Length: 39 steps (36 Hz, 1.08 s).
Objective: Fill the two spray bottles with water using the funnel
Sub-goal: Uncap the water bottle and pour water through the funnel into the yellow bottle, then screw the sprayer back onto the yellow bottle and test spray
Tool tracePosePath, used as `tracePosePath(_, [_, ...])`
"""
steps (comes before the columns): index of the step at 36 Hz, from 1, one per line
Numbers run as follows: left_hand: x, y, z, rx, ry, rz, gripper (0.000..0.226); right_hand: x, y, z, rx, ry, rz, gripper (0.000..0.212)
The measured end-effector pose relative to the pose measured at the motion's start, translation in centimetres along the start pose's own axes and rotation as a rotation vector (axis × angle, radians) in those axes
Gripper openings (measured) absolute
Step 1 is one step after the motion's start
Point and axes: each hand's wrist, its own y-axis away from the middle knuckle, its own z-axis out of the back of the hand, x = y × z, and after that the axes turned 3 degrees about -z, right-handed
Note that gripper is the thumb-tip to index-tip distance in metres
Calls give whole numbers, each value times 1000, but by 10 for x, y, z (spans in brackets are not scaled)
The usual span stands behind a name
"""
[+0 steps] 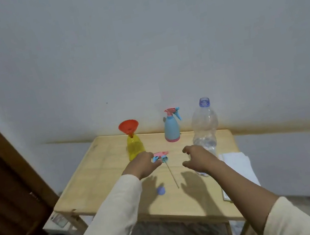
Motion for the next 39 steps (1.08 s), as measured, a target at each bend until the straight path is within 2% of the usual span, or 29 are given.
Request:
tracePosePath(6, [60,-3,11,-1,-14,117,55,44,-34,-19,31,-15,57,52])
tracePosePath(10, [92,-20,26,-2,-4,150,55,74,-67,-29,40,-110,55,62])
tracePosePath(20, [153,-110,57,-39,97,105,62,137,-162,-30,-117,-195,72,80])
tracePosePath(27, [164,-159,53,-3,300,22,62,163,-204,-35,-115,-204,56,91])
tracePosePath(33, [164,-178,32,16,566,-74,39,169,-215,-41,-15,-181,50,101])
tracePosePath(39, [168,-190,14,-51,758,-77,36,166,-220,-42,-7,-167,43,91])
